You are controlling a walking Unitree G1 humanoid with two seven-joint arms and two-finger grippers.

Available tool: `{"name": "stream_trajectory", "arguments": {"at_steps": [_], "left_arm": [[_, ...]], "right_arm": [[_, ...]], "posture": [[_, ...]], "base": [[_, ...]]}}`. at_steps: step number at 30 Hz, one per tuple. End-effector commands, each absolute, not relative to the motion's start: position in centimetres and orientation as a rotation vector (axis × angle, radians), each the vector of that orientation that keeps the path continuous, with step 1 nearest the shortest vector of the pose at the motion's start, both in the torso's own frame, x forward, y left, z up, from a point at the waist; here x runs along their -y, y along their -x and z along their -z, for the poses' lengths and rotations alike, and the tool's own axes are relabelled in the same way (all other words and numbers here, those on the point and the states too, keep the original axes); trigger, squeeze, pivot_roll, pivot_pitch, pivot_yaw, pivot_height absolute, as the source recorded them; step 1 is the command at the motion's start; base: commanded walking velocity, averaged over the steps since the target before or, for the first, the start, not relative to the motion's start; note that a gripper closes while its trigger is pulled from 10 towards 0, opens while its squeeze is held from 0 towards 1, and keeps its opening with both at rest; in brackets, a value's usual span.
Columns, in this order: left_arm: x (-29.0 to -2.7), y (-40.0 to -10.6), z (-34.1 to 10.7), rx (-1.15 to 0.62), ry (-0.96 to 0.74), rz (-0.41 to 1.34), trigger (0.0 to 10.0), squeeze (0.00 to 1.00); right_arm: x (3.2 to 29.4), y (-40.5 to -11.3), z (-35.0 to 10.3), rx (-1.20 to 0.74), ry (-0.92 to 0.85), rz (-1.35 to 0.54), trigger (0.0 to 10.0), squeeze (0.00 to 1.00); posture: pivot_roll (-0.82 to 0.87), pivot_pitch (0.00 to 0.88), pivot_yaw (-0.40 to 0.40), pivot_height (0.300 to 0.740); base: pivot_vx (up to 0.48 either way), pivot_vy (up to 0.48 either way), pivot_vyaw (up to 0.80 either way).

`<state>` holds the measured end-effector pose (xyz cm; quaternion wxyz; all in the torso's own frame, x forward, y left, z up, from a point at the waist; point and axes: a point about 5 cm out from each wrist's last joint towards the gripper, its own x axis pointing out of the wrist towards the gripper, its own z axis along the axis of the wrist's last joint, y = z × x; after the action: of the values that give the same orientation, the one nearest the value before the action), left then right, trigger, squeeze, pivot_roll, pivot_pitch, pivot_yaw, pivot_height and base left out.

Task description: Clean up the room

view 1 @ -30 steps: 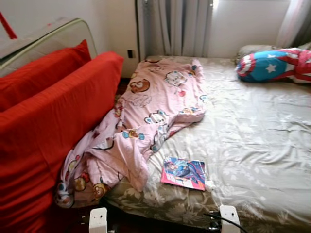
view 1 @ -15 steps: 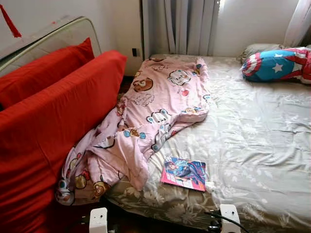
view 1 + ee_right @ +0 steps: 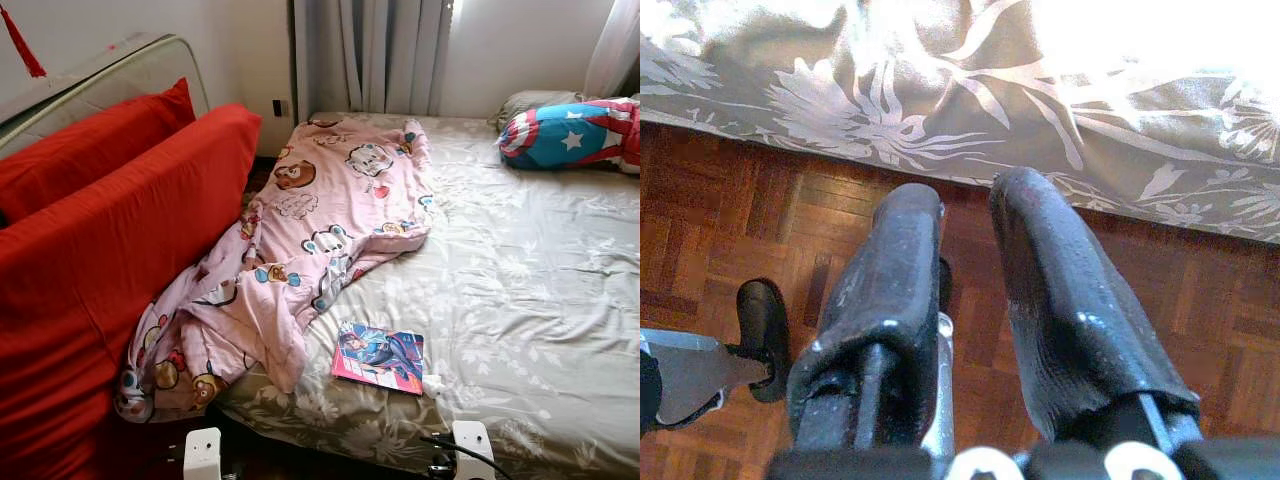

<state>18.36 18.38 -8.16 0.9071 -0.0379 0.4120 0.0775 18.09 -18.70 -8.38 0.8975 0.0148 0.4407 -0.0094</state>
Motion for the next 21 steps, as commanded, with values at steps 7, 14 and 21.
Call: {"name": "stream_trajectory", "arguments": {"at_steps": [7, 14, 21], "left_arm": [[-19.32, -21.62, 6.51, -0.831, 0.044, -0.09, 10.0, 0.0], [-19.32, -21.62, 6.51, -0.831, 0.044, -0.09, 10.0, 0.0], [-19.18, -21.69, 6.44, -0.809, 0.061, -0.117, 10.0, 0.0]], "right_arm": [[19.92, -18.62, 8.1, -0.926, -0.184, 0.162, 10.0, 0.0], [19.92, -18.62, 8.1, -0.926, -0.184, 0.162, 10.0, 0.0], [20.18, -18.76, 7.95, -0.9, -0.188, 0.171, 10.0, 0.0]], "posture": [[-0.1, 0.043, 0.044, 0.74], [-0.1, 0.043, 0.044, 0.74], [-0.09, 0.041, 0.027, 0.74]], "base": [[0.0, 0.0, 0.0], [0.0, 0.0, 0.0], [0.0, 0.0, 0.0]]}}
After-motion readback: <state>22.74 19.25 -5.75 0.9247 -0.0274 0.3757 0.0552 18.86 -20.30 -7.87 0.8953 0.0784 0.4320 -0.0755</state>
